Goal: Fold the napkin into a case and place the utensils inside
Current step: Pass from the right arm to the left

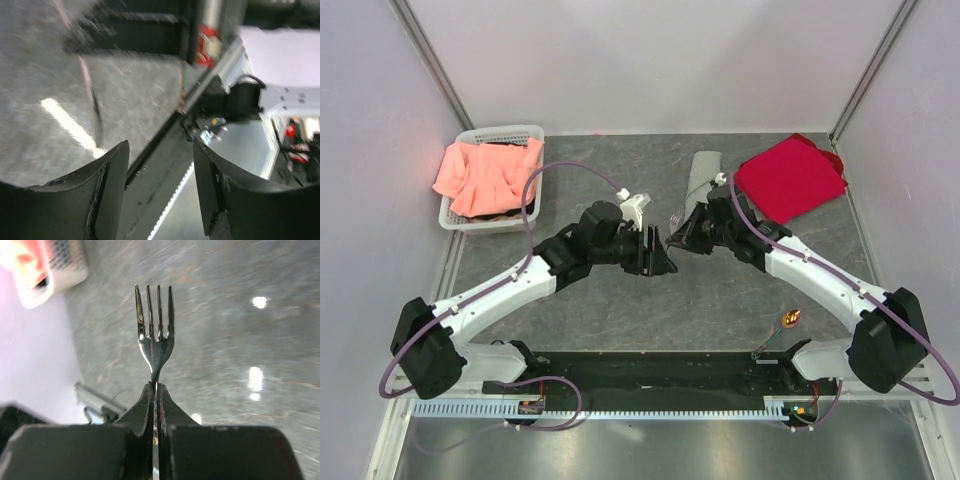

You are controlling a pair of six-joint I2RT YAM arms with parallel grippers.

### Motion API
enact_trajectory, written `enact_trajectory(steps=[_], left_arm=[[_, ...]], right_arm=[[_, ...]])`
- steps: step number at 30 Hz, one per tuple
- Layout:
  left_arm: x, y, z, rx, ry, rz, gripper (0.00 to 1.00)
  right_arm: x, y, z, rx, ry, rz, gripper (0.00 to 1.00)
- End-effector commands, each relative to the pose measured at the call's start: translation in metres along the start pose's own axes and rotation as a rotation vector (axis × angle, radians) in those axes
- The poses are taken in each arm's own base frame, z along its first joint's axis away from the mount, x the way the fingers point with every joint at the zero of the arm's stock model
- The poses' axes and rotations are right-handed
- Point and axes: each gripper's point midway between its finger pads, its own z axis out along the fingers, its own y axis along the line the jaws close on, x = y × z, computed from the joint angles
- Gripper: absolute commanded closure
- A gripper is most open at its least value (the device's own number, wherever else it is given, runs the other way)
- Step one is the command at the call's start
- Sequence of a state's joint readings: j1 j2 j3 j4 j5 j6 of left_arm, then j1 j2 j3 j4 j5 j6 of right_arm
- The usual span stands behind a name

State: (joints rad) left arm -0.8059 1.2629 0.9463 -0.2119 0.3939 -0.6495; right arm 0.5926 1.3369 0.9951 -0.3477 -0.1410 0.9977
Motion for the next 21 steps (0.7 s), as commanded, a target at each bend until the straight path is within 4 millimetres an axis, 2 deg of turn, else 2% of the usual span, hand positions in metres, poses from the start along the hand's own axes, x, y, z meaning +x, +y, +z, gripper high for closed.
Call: enact_trajectory(steps=[1, 3, 7, 12, 13, 15, 17, 19, 20, 21], left_arm=[[-0.029, 0.021, -0.015, -0.175, -0.116, 0.029, 0.38], [-0.033, 0.018, -0.023, -0.174, -0.15, 0.026, 0.38], [-0.028, 0.028, -0.027, -0.223, -0.163, -0.038, 0.38], [-0.011, 0.026, -0.01, -0.169, -0.066, -0.071, 0.4], [-0.009, 0.017, -0.007, -0.116, -0.048, -0.067, 0.44], [-0.008, 0.011, -0.004, -0.072, -0.035, -0.082, 0.51], [-0.009, 0.0, -0.005, -0.008, -0.033, -0.075, 0.68], [-0.013, -0.005, -0.012, 0.007, -0.045, -0.039, 0.91], [-0.009, -0.002, -0.017, -0.013, -0.025, -0.03, 0.93], [-0.01, -0.003, -0.022, -0.014, -0.024, 0.028, 0.96]], right_arm=[[0.006, 0.044, -0.012, -0.171, 0.058, -0.041, 1.0], [0.009, 0.047, -0.018, -0.191, 0.067, -0.051, 1.0], [0.016, 0.05, -0.031, -0.228, 0.083, -0.047, 1.0], [0.022, 0.061, -0.047, -0.303, 0.099, -0.034, 1.0], [0.022, 0.063, -0.049, -0.313, 0.098, -0.035, 1.0], [0.025, 0.066, -0.053, -0.328, 0.116, -0.035, 1.0], [0.026, 0.066, -0.053, -0.334, 0.123, -0.041, 1.0], [0.029, 0.063, -0.055, -0.332, 0.135, -0.071, 0.98], [0.024, 0.067, -0.059, -0.356, 0.115, -0.217, 0.63], [0.022, 0.068, -0.061, -0.36, 0.112, -0.327, 0.5]])
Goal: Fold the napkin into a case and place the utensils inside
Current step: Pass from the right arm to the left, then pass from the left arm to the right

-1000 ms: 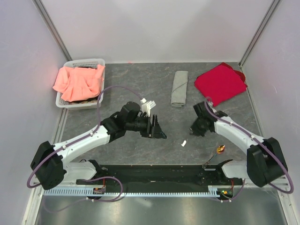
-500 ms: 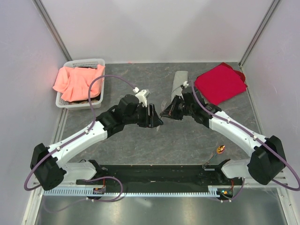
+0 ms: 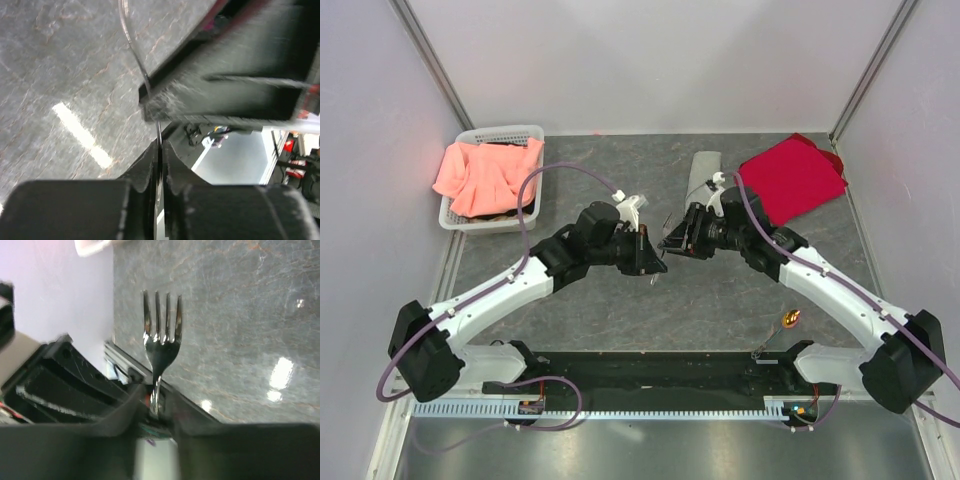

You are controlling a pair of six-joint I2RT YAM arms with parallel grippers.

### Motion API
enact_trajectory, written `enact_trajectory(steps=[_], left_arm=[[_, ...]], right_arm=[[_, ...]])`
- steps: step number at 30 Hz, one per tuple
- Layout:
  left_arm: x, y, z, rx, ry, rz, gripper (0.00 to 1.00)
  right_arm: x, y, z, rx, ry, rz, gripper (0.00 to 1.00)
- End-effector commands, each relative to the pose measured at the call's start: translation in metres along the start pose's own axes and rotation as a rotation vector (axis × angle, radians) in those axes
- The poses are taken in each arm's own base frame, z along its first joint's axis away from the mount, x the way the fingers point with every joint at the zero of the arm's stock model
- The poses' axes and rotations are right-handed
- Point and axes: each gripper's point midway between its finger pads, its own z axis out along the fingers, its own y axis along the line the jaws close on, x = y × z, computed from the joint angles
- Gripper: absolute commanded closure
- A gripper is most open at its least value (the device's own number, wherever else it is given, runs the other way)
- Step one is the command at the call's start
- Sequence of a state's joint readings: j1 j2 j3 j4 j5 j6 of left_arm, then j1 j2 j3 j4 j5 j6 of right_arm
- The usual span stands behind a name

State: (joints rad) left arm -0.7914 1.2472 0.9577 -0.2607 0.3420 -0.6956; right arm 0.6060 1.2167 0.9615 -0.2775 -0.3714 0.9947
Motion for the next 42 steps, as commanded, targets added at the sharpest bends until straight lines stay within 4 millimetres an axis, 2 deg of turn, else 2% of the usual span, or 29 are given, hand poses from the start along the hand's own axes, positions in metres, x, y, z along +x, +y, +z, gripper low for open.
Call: enact_trajectory(steps=[1, 2, 3, 4, 5, 6, 10, 13, 15, 21, 24, 31, 36, 38, 40, 42], left_arm=[[-0.003, -0.014, -0.024, 0.056, 0.009, 0.119, 0.98], [0.009, -0.004, -0.031, 0.013, 0.06, 0.118, 0.98], [0.012, -0.002, -0.037, 0.013, 0.08, 0.16, 0.98], [0.019, -0.001, -0.044, 0.023, 0.108, 0.177, 0.98], [0.026, 0.002, -0.054, 0.023, 0.137, 0.179, 0.98], [0.031, 0.0, -0.063, 0.044, 0.159, 0.208, 0.98], [0.049, -0.009, -0.091, 0.106, 0.213, 0.267, 0.98], [0.056, -0.02, -0.107, 0.152, 0.222, 0.275, 0.98], [0.064, -0.029, -0.115, 0.216, 0.24, 0.283, 0.98], [0.075, -0.032, -0.122, 0.249, 0.274, 0.275, 0.98], [0.078, -0.032, -0.124, 0.253, 0.284, 0.28, 0.98], [0.082, -0.029, -0.128, 0.245, 0.3, 0.299, 0.98], [0.086, -0.023, -0.128, 0.227, 0.319, 0.301, 0.98], [0.086, -0.025, -0.129, 0.236, 0.319, 0.307, 0.98], [0.087, -0.024, -0.13, 0.229, 0.321, 0.31, 0.98], [0.083, -0.02, -0.13, 0.196, 0.312, 0.316, 0.98]], right_arm=[[-0.013, 0.026, -0.029, 0.0, 0.036, -0.386, 0.45], [-0.022, 0.009, -0.03, 0.098, 0.056, -0.54, 0.39], [-0.019, 0.001, -0.041, 0.175, 0.099, -0.618, 0.36], [-0.035, 0.007, -0.049, 0.212, 0.041, -0.702, 0.33], [-0.035, 0.007, -0.052, 0.207, 0.053, -0.757, 0.31], [-0.032, 0.006, -0.055, 0.182, 0.096, -0.883, 0.31], [-0.014, 0.006, -0.053, 0.075, 0.203, -1.025, 0.34], [0.01, 0.018, -0.041, -0.075, 0.284, -1.049, 0.43], [0.029, 0.033, -0.035, -0.19, 0.323, -1.063, 0.44], [0.054, 0.055, -0.026, -0.31, 0.399, -1.1, 0.48], [0.061, 0.068, -0.024, -0.353, 0.449, -1.108, 0.54], [0.082, 0.065, -0.009, -0.39, 0.569, -1.09, 0.72], [0.082, 0.061, -0.014, -0.381, 0.583, -1.111, 0.67], [0.086, 0.063, -0.015, -0.403, 0.596, -1.099, 0.8], [0.092, 0.06, -0.015, -0.421, 0.626, -1.069, 1.0], [0.101, 0.062, -0.017, -0.476, 0.646, -1.036, 1.0]])
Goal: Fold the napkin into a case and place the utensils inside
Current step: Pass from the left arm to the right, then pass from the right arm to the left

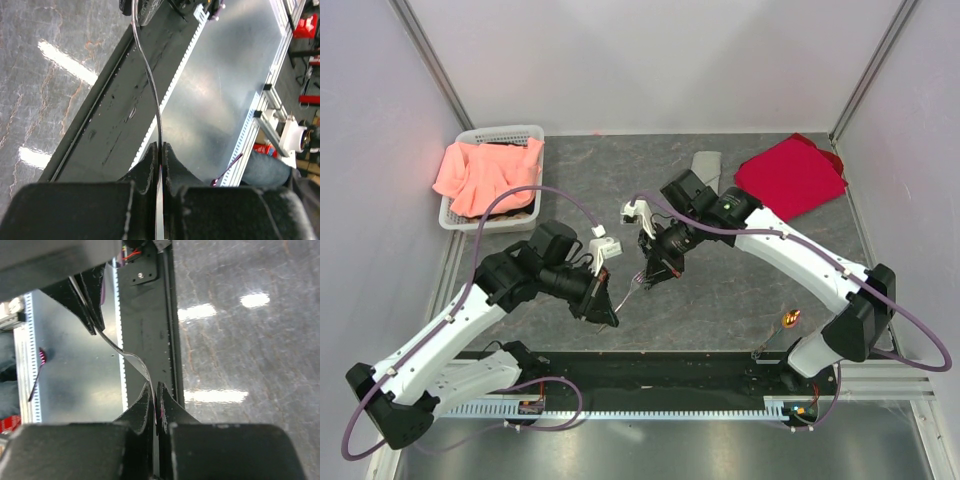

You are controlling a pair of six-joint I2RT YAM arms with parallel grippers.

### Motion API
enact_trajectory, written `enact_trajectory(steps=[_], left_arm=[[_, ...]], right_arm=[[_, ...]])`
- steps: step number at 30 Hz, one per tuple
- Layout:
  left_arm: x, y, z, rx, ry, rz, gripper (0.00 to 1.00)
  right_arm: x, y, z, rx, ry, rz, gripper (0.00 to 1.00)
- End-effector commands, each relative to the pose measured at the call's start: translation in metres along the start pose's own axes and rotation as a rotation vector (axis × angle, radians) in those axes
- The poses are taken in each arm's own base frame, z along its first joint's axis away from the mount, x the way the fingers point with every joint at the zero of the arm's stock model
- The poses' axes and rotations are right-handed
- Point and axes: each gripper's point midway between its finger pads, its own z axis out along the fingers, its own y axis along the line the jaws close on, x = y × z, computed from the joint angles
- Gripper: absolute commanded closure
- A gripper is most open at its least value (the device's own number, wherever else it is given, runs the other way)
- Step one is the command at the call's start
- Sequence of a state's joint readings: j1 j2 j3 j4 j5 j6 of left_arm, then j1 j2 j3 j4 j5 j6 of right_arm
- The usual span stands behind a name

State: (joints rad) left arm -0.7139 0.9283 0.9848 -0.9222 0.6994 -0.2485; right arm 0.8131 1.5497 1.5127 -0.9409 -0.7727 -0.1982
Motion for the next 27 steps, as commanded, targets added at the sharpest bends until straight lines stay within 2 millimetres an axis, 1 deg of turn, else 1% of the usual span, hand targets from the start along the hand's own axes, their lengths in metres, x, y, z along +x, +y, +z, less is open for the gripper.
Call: enact_trajectory(steps=[1, 2, 3, 4, 5, 6, 7, 8, 9, 10, 11, 12, 13, 14, 15, 16, 17, 18, 19, 20, 21, 22, 23, 24, 25, 26, 27], left_arm=[[-0.015, -0.011, -0.01, 0.012, -0.05, 0.089, 0.98], [-0.024, -0.006, -0.014, -0.042, -0.086, 0.09, 0.97], [-0.028, -0.007, -0.02, -0.066, -0.117, 0.094, 0.97], [-0.034, -0.008, -0.023, -0.07, -0.15, 0.1, 0.97], [-0.039, -0.011, -0.027, -0.072, -0.175, 0.1, 0.97], [-0.043, -0.012, -0.029, -0.079, -0.189, 0.099, 0.94], [-0.046, -0.011, -0.031, -0.095, -0.203, 0.093, 0.88], [-0.053, -0.007, -0.036, -0.141, -0.234, 0.079, 0.76], [-0.056, -0.004, -0.039, -0.168, -0.258, 0.073, 0.7], [-0.059, -0.006, -0.049, -0.19, -0.309, 0.077, 0.66], [-0.069, 0.004, -0.057, -0.262, -0.387, 0.057, 0.6], [-0.074, 0.01, -0.066, -0.311, -0.447, 0.038, 0.58], [-0.075, 0.008, -0.083, -0.337, -0.554, -0.004, 0.57], [-0.086, 0.017, -0.101, -0.415, -0.679, -0.026, 0.52], [-0.089, 0.015, -0.113, -0.413, -0.769, -0.034, 0.48], [-0.086, 0.02, -0.112, -0.4, -0.821, -0.079, 0.45], [-0.091, 0.011, -0.135, -0.376, -0.966, -0.08, 0.36], [-0.09, 0.012, -0.14, -0.367, -1.012, -0.11, 0.33], [-0.086, 0.02, -0.138, -0.354, -1.048, -0.187, 0.3], [-0.083, 0.022, -0.151, -0.351, -1.134, -0.226, 0.29], [-0.086, 0.021, -0.157, -0.318, -1.197, -0.258, 0.29], [-0.083, 0.032, -0.147, -0.289, -1.223, -0.323, 0.29], [-0.082, 0.026, -0.151, -0.224, -1.273, -0.314, 0.28], [-0.094, 0.012, -0.159, -0.125, -1.35, -0.281, 0.22], [-0.093, 0.022, -0.142, -0.084, -1.337, -0.335, 0.21], [-0.095, 0.023, -0.138, -0.051, -1.344, -0.358, 0.2], [-0.104, 0.017, -0.139, 0.004, -1.371, -0.35, 0.2]], right_arm=[[-0.015, 0.018, 0.003, -0.09, -0.074, -0.012, 1.0], [-0.025, 0.013, 0.005, -0.069, -0.127, -0.033, 1.0], [-0.018, 0.016, 0.006, -0.072, -0.138, -0.008, 1.0], [-0.019, 0.018, 0.005, -0.078, -0.157, -0.009, 1.0], [-0.028, 0.019, 0.004, -0.076, -0.204, -0.022, 1.0], [-0.025, 0.02, 0.001, -0.054, -0.225, 0.005, 1.0], [-0.029, 0.019, 0.0, -0.044, -0.246, 0.013, 1.0], [-0.035, 0.021, -0.002, -0.042, -0.273, 0.031, 1.0], [-0.037, 0.021, -0.005, -0.031, -0.29, 0.038, 1.0], [-0.039, 0.019, -0.006, -0.013, -0.306, 0.059, 1.0], [-0.045, 0.02, -0.008, -0.008, -0.336, 0.076, 1.0], [-0.043, 0.021, -0.011, 0.008, -0.349, 0.097, 1.0], [-0.044, 0.011, -0.013, 0.063, -0.371, 0.128, 1.0], [-0.045, 0.008, -0.012, 0.064, -0.401, 0.194, 1.0], [-0.048, 0.012, -0.017, 0.058, -0.443, 0.219, 1.0], [-0.052, 0.01, -0.018, 0.059, -0.485, 0.242, 1.0], [-0.057, 0.007, -0.018, 0.056, -0.539, 0.258, 1.0], [-0.06, 0.007, -0.024, 0.068, -0.572, 0.312, 1.0], [-0.066, 0.005, -0.028, 0.08, -0.615, 0.329, 1.0], [-0.065, -0.001, -0.033, 0.112, -0.663, 0.358, 1.0], [-0.071, 0.003, -0.038, 0.08, -0.723, 0.436, 1.0], [-0.091, 0.012, -0.052, 0.028, -0.837, 0.4, 1.0], [-0.086, 0.01, -0.051, 0.014, -0.864, 0.435, 1.0], [-0.089, 0.01, -0.053, 0.005, -0.883, 0.461, 1.0], [-0.093, 0.012, -0.055, -0.009, -0.899, 0.475, 1.0], [-0.095, 0.01, -0.057, -0.002, -0.911, 0.485, 1.0], [-0.096, 0.009, -0.059, -0.001, -0.922, 0.49, 1.0]])
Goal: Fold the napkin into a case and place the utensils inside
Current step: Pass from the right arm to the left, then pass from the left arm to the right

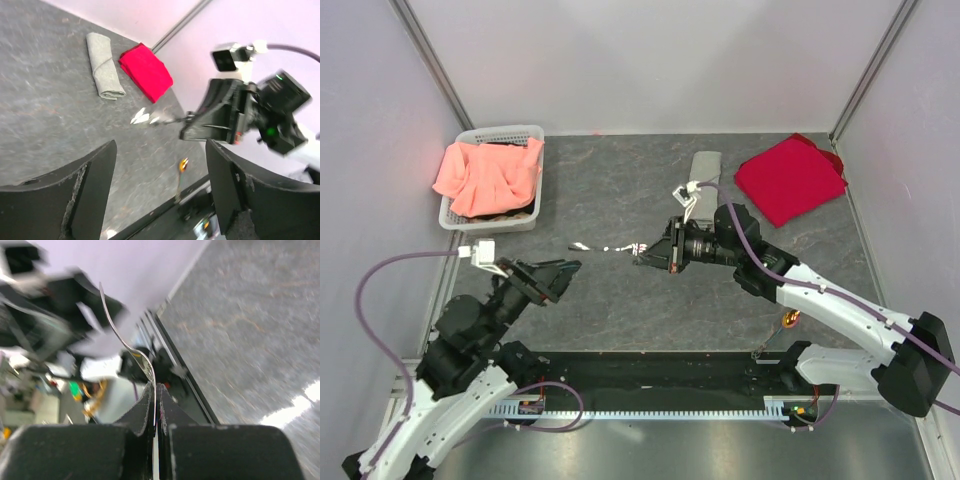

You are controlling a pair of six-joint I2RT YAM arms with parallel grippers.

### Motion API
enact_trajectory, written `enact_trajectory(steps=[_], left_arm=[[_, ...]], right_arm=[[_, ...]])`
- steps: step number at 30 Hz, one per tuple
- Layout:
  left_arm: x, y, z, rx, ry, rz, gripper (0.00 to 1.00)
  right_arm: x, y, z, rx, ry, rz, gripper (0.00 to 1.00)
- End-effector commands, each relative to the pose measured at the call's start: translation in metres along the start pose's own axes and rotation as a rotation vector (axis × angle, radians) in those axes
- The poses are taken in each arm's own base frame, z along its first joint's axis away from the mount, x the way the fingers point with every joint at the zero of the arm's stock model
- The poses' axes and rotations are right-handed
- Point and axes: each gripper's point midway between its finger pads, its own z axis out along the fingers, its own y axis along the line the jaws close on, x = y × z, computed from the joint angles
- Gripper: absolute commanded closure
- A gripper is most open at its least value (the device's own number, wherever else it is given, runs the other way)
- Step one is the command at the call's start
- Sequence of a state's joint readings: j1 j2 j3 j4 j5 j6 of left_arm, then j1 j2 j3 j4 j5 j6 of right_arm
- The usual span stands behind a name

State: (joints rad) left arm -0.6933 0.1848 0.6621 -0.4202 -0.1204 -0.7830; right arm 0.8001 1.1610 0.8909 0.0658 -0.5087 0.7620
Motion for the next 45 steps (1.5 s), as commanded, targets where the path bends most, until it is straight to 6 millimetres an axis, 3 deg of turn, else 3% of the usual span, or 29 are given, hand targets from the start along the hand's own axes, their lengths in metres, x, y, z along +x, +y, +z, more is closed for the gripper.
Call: enact_trajectory(steps=[1, 3, 4, 10, 15, 19, 23, 24, 27, 28, 29, 30, 31, 32, 33, 34, 35, 37, 38, 41, 45], left_arm=[[-0.015, -0.017, 0.029, 0.111, -0.145, -0.269, 0.2], [-0.011, -0.016, 0.04, 0.097, -0.129, -0.275, 0.2], [-0.02, -0.025, 0.042, 0.138, -0.16, -0.256, 0.2], [-0.038, -0.051, 0.05, 0.263, -0.233, -0.225, 0.23], [-0.033, -0.053, 0.055, 0.275, -0.207, -0.227, 0.23], [-0.04, -0.055, 0.057, 0.292, -0.246, -0.247, 0.24], [-0.041, -0.053, 0.073, 0.268, -0.257, -0.253, 0.26], [-0.048, -0.06, 0.073, 0.296, -0.278, -0.251, 0.27], [-0.048, -0.066, 0.085, 0.287, -0.253, -0.21, 0.58], [-0.046, -0.067, 0.087, 0.29, -0.242, -0.197, 0.76], [-0.045, -0.069, 0.089, 0.294, -0.228, -0.179, 0.82], [-0.044, -0.065, 0.096, 0.256, -0.195, -0.146, 0.88], [-0.04, -0.068, 0.097, 0.262, -0.145, -0.12, 0.96], [-0.051, -0.072, 0.099, 0.266, -0.134, -0.078, 0.98], [-0.033, -0.074, 0.102, 0.301, -0.017, -0.048, 0.98], [-0.03, -0.075, 0.103, 0.318, 0.027, -0.036, 0.98], [-0.041, -0.074, 0.105, 0.32, 0.034, -0.023, 0.98], [-0.022, -0.068, 0.109, 0.347, 0.183, -0.02, 0.98], [-0.026, -0.066, 0.11, 0.36, 0.203, -0.014, 0.98], [-0.006, -0.056, 0.119, 0.392, 0.375, -0.049, 0.98], [0.007, -0.054, 0.127, 0.454, 0.475, -0.096, 0.98]], right_arm=[[-0.056, 0.044, -0.005, -0.142, -0.238, 0.084, 1.0], [-0.057, 0.045, -0.005, -0.151, -0.247, 0.099, 1.0], [-0.061, 0.051, -0.007, -0.184, -0.264, 0.112, 1.0], [-0.054, 0.045, -0.006, -0.189, -0.262, 0.134, 1.0], [-0.054, 0.05, -0.006, -0.211, -0.253, 0.146, 1.0], [-0.05, 0.053, -0.006, -0.234, -0.244, 0.163, 1.0], [-0.043, 0.059, -0.006, -0.269, -0.228, 0.178, 1.0], [-0.039, 0.063, -0.004, -0.28, -0.221, 0.174, 1.0], [-0.028, 0.059, 0.0, -0.268, -0.19, 0.175, 1.0], [-0.027, 0.058, -0.001, -0.259, -0.188, 0.161, 1.0], [-0.026, 0.058, -0.001, -0.251, -0.184, 0.144, 0.99], [-0.019, 0.049, 0.0, -0.203, -0.151, 0.143, 0.92], [-0.023, 0.053, -0.004, -0.188, -0.154, 0.046, 0.71], [-0.021, 0.047, -0.005, -0.145, -0.136, 0.019, 0.6], [-0.014, 0.036, -0.009, -0.063, -0.093, 0.02, 0.51], [-0.011, 0.026, -0.011, -0.022, -0.074, -0.058, 0.4], [0.004, 0.01, -0.016, 0.053, -0.009, -0.056, 0.36], [-0.001, -0.002, -0.027, 0.124, 0.002, -0.159, 0.26], [0.001, -0.007, -0.032, 0.151, 0.014, -0.177, 0.25], [0.003, -0.013, -0.046, 0.184, 0.038, -0.189, 0.26], [0.005, -0.006, -0.049, 0.146, 0.06, -0.177, 0.39]])
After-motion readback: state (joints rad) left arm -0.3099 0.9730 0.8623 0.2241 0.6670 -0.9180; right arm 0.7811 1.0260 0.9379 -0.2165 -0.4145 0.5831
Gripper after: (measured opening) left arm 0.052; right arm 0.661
